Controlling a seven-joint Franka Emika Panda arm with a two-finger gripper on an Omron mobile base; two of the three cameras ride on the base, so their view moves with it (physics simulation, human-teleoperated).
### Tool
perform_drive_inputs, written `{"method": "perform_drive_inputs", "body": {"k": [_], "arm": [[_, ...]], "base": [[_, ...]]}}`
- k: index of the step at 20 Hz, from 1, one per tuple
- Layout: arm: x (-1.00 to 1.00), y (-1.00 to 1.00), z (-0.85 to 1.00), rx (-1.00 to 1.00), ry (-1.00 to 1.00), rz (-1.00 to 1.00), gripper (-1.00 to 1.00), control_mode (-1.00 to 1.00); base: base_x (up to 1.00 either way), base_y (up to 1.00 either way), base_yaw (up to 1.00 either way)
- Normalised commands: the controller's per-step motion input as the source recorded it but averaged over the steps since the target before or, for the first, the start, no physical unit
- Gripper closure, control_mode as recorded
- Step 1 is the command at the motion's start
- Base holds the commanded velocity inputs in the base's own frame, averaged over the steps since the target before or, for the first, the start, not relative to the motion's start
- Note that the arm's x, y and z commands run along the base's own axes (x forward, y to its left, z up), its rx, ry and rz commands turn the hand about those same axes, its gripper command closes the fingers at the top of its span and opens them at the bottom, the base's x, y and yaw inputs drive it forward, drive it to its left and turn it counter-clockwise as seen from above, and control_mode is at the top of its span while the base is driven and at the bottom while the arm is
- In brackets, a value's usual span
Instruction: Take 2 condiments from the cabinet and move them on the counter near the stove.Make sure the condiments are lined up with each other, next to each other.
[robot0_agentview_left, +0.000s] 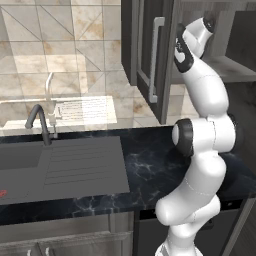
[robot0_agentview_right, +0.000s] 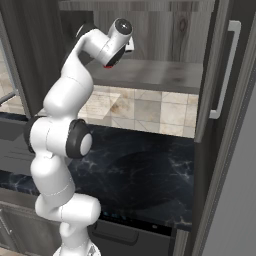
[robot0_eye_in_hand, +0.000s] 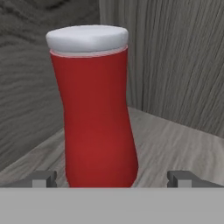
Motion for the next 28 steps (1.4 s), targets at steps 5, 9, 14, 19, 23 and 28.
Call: {"method": "perform_drive_inputs", "body": {"k": [5,9,14,19,23,28], "arm": [[0.10,0.00,-0.03,0.00,0.01,0.00,-1.00,-1.00],[0.07,0.00,-0.01,0.00,0.01,0.00,-1.00,-1.00],[0.00,0.00,0.00,0.00,0.02,0.00,-1.00,-1.00],[0.00,0.00,0.00,0.00,0.01,0.00,1.00,-1.00],[0.00,0.00,0.00,0.00,0.00,0.00,1.00,-1.00],[0.00,0.00,0.00,0.00,0.00,0.00,1.00,-1.00]], "base": [[0.00,0.00,0.00],[0.00,0.00,0.00],[0.00,0.00,0.00],[0.00,0.00,0.00],[0.00,0.00,0.00],[0.00,0.00,0.00]]}}
